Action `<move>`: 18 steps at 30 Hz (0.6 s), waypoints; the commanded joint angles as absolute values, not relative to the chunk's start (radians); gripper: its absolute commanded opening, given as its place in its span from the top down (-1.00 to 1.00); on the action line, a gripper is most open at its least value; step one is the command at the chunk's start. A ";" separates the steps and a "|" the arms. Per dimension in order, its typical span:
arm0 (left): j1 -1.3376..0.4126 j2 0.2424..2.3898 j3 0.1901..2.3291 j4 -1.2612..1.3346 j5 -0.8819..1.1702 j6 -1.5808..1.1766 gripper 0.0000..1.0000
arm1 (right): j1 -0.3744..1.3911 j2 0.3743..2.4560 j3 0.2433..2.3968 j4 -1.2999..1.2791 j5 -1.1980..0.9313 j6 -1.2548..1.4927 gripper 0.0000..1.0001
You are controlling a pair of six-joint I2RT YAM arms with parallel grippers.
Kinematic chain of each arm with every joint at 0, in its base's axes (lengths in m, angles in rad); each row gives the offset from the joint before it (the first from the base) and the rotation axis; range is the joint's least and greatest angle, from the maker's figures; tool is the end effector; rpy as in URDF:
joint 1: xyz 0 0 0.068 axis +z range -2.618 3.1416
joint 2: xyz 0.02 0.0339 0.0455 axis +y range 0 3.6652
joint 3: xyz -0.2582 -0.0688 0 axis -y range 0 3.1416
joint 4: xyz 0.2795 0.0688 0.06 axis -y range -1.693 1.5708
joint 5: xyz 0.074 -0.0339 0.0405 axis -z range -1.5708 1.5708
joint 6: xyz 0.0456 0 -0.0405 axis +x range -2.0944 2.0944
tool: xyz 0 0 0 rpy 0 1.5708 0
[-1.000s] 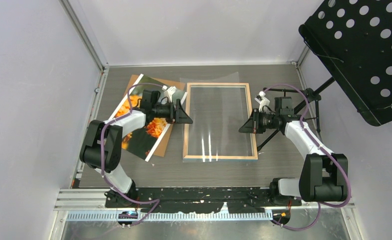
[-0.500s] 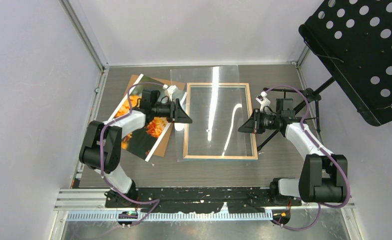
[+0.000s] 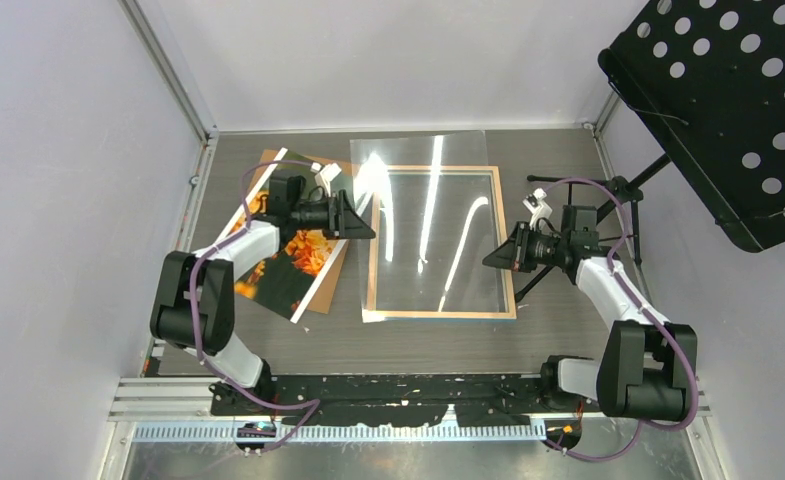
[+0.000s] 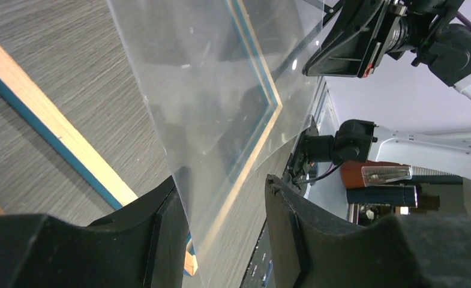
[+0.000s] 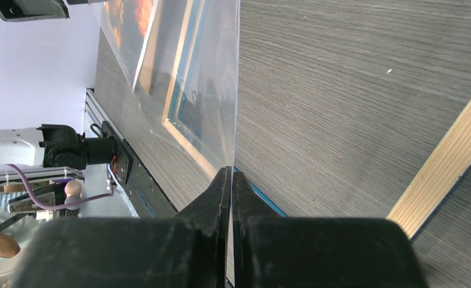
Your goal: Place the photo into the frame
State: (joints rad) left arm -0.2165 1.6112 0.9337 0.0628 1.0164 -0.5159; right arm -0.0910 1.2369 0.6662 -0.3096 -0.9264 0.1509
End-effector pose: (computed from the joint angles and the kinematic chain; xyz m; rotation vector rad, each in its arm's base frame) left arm 0.3490 -0.1165 0.1865 0.2922 2.2130 -1.5133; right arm 0.2698 0.0120 0.1788 -0.1295 2.2781 1.1453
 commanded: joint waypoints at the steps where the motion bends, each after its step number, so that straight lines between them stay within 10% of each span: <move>1: -0.263 1.618 0.947 0.113 1.041 -0.526 0.07 | -0.097 1.186 0.654 -0.198 -0.950 0.215 0.89; 18: -0.309 1.647 0.911 0.241 1.044 -0.613 0.21 | -0.108 1.130 0.612 -0.144 -0.946 0.262 0.88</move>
